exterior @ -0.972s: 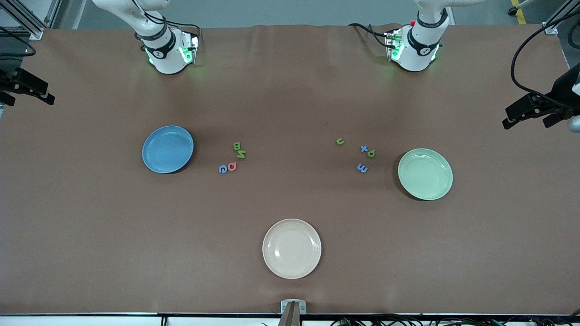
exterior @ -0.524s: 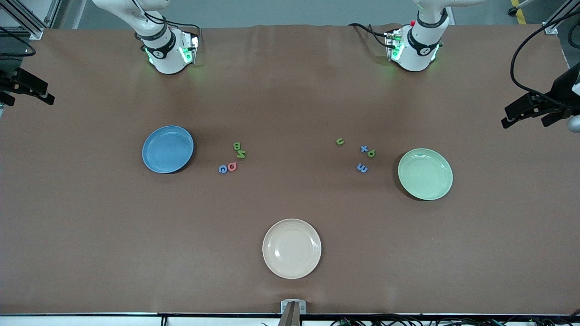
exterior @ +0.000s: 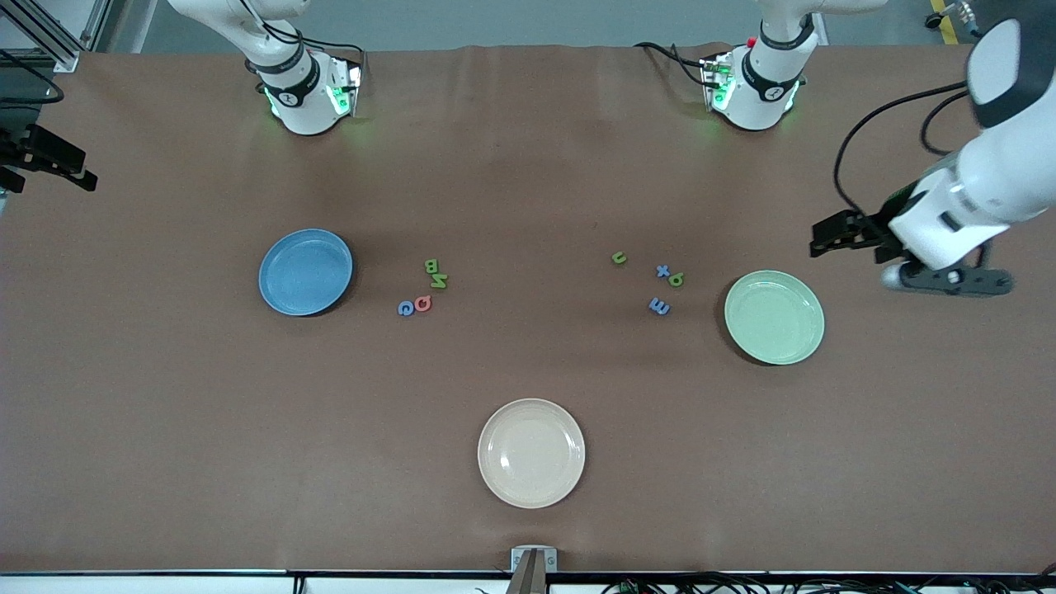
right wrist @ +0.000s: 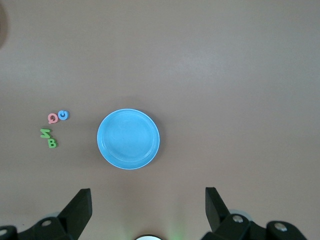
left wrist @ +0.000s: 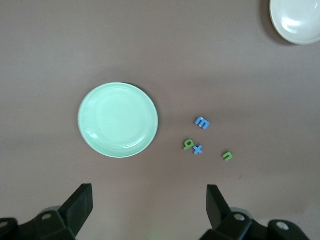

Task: Sort uppercase to blue plate, lowercase to green plate
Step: 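Reach the left gripper down to the blue m and grasp it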

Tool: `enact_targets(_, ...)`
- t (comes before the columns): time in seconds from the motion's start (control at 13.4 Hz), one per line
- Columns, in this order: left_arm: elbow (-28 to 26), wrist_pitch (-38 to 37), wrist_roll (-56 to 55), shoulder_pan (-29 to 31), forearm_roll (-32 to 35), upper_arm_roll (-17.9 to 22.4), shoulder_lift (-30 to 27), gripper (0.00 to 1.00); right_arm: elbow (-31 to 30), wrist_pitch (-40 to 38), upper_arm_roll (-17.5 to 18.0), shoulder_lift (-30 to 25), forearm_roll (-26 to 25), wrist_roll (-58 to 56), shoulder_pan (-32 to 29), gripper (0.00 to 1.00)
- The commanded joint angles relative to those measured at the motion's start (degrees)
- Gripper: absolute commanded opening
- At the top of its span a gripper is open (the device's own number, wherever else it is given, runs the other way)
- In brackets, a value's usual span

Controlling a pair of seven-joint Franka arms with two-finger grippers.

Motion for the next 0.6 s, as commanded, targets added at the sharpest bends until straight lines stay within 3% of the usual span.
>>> enact_targets(0.0,0.3,1.6,-0.1,-4.6,-0.4,0.3,3.8,1.0,-2.0,0.5,0.2,-1.8,-0.7,-0.9,-0.4,1.0)
enact_targets(0.22,0.1,4.7,0.2,-10.6,0.3,0.3,8.9,1.0,-1.8,0.4,0.2,-1.8,-0.8,-0.9,-0.4,1.0)
enact_targets(0.52,-6.1,16.1,0.3,-18.3,7.3,-0.1,10.5,1.0,-0.8,0.4,0.1,-1.6,-1.4,-0.8,-0.4,1.0)
